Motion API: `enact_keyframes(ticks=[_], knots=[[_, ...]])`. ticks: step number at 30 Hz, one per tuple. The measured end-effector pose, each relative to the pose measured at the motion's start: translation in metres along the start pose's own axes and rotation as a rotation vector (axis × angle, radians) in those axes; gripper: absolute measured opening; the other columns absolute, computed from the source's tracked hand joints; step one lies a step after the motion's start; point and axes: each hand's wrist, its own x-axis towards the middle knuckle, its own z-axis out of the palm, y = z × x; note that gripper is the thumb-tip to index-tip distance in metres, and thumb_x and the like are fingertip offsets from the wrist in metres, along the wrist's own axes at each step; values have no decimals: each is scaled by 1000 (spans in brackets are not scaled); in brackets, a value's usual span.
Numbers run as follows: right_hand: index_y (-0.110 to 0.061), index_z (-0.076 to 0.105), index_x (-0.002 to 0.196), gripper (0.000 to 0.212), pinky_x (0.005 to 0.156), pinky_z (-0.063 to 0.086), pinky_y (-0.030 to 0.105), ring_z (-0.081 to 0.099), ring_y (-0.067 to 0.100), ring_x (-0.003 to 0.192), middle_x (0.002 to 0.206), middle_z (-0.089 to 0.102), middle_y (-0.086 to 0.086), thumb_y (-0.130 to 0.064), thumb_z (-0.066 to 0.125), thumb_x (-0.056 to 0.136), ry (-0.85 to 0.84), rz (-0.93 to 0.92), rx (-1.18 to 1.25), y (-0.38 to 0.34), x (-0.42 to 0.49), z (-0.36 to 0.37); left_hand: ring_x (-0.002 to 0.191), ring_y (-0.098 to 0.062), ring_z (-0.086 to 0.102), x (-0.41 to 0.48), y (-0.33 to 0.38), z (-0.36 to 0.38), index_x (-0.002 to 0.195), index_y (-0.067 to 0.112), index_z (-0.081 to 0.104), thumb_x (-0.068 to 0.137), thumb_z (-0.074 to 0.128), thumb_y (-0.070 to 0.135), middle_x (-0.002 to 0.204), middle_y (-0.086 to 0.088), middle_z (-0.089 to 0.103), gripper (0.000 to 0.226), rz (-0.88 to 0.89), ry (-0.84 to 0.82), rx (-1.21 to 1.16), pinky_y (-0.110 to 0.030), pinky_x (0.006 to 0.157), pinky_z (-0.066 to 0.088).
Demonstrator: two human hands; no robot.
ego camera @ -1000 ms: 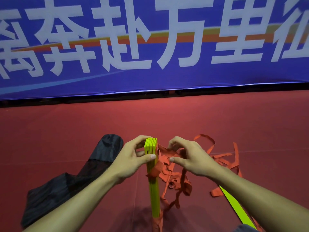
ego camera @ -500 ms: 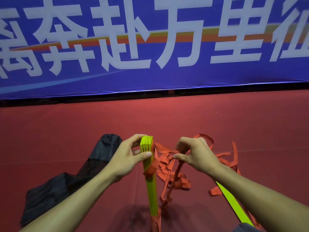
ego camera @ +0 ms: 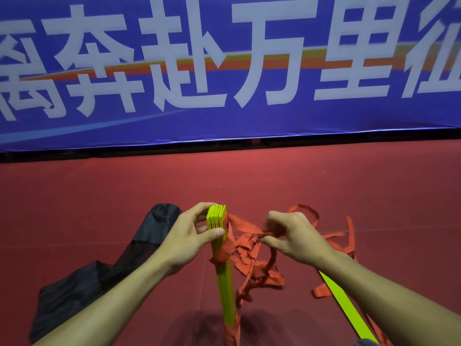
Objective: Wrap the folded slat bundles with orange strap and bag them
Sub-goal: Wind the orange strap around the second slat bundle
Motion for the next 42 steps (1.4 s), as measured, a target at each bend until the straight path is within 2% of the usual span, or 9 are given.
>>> enact_keyframes(ticks=[6,10,13,21,24,31,37,40,42], knots=[[-28,54,72,29,68,52,29,62,11,71,69,61,-9,-20,81,77,-79,25,25,5,-4,-6,76,-8,69,-1,-1,-3,113,12,61,85,67,-10,101,-7,64,37,-24,10,-44,-20,68,53],[-32,40,61,45,56,40,19,51,7,60,60,49,-12,-20,80,77,-70,-3,-64,7,-3,-5,77,-9,69,-1,-1,-3,114,12,61,85,67,-11,101,-6,65,38,-20,6,-38,-21,70,54],[-29,37,60,34,57,39,31,47,12,59,63,50,-5,-17,67,72,14,-27,-64,7,-2,-4,79,-10,70,-1,-1,-3,116,10,61,84,67,-11,101,-6,65,39,-17,1,-34,-22,70,54],[-23,35,54,45,54,40,36,54,28,58,61,58,7,-30,77,69,119,84,279,0,-5,0,83,-11,70,0,-2,-4,117,10,61,84,69,-8,104,-9,65,39,-19,-3,-11,-24,74,55],[-16,44,52,49,51,30,33,39,15,51,51,45,7,-43,78,75,93,137,420,-10,-4,1,84,-11,71,-1,-2,-2,117,12,61,84,69,-9,104,-8,66,39,-29,-17,-22,-24,74,55],[-14,58,96,29,52,39,20,46,8,51,57,52,-2,-5,79,78,-45,228,491,-18,-3,3,86,-9,70,-1,-4,4,117,12,61,83,69,-10,104,-4,67,41,-32,-45,-36,-23,75,54],[-15,59,83,30,52,36,26,41,9,54,65,50,-5,14,63,74,-37,331,508,-23,-2,11,90,-9,69,1,-5,11,116,12,62,82,70,-11,103,-1,68,42,-13,-76,-26,-23,78,54],[-15,62,86,22,54,36,29,40,8,54,59,46,-9,2,69,74,-16,320,509,-24,-1,16,90,-8,70,2,-5,16,116,11,61,82,70,-12,105,-3,67,42,-6,-78,-18,-22,78,54],[-18,65,87,27,59,42,29,47,5,59,65,55,-4,-30,81,70,-36,276,447,-27,0,18,91,-8,70,2,-6,18,116,11,61,82,70,-12,107,-4,67,42,6,-78,0,-21,79,54]])
